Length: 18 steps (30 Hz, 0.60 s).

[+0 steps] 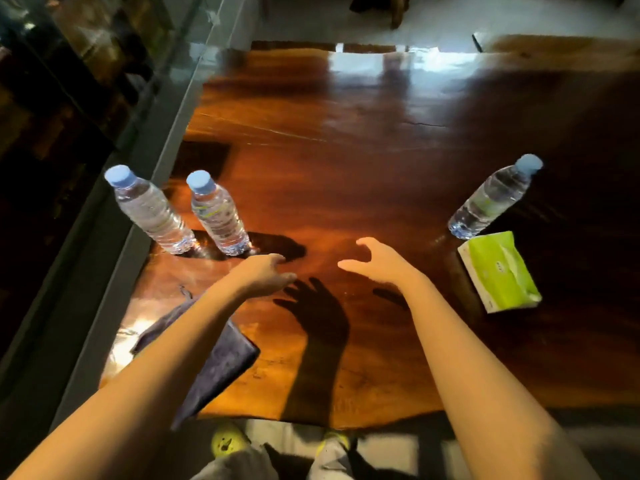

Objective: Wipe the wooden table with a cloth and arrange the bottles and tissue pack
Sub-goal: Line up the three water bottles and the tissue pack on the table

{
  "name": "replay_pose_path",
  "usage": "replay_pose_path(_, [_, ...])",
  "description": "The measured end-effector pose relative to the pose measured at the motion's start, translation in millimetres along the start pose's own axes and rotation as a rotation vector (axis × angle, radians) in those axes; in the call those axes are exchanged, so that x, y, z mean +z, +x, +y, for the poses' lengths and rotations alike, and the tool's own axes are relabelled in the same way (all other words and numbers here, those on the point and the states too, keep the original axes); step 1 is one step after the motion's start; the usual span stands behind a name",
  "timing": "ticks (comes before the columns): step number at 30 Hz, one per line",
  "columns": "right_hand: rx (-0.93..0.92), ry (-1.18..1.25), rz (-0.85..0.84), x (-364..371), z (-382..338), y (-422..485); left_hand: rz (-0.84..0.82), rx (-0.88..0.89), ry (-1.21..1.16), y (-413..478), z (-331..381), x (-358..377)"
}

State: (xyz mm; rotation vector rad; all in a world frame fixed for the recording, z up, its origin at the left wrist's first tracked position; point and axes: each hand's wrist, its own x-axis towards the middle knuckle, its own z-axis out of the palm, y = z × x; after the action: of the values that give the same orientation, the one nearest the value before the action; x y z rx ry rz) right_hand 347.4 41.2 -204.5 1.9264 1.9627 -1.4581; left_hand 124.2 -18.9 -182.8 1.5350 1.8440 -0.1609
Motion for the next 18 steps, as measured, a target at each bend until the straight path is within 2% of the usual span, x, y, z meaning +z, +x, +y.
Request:
replay_pose_path(7, [0.059, -0.25, 0.306, -71, 89, -32, 0.067, 0.186, 0.045, 39, 130, 34])
replay_pose_path(14, [0.204, -0.334, 0.436, -116, 162, -42, 0.147, 0.386, -0.046, 83, 229, 70])
replay_pose_path(18, [0.311, -0.225, 0.363, -126, 190, -38, 0.209, 0.498, -0.213, 105, 283, 73])
